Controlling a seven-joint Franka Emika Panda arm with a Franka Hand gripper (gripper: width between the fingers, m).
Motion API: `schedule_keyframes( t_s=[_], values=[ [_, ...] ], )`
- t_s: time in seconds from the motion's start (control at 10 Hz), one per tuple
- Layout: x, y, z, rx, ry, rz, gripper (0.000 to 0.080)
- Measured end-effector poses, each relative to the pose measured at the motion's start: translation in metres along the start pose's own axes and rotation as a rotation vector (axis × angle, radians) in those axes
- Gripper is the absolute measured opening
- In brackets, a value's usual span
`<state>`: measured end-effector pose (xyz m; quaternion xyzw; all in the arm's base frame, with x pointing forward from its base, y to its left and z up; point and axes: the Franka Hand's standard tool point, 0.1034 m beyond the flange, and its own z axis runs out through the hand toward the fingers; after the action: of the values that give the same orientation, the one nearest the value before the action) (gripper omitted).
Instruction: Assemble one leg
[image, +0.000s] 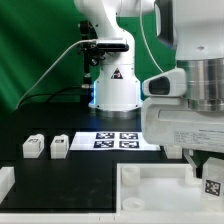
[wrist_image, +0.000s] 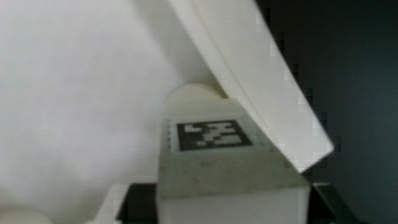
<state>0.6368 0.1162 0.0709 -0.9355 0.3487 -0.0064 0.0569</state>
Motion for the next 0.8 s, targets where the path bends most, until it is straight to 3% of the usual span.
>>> schedule_keyframes(
  t_s=[0.3,0.5,0.8],
  values=[
    [-0.0044,-0.0016,0.0015,-0.018,-0.018,0.505,0.03],
    [-0.0046,-0.0027,0.0032,-0.006,-0.045,0.918,0.0299],
    [-0.004,-0.0014,0.004,-0.007,-0.058,1.23,0.03]
  ],
)
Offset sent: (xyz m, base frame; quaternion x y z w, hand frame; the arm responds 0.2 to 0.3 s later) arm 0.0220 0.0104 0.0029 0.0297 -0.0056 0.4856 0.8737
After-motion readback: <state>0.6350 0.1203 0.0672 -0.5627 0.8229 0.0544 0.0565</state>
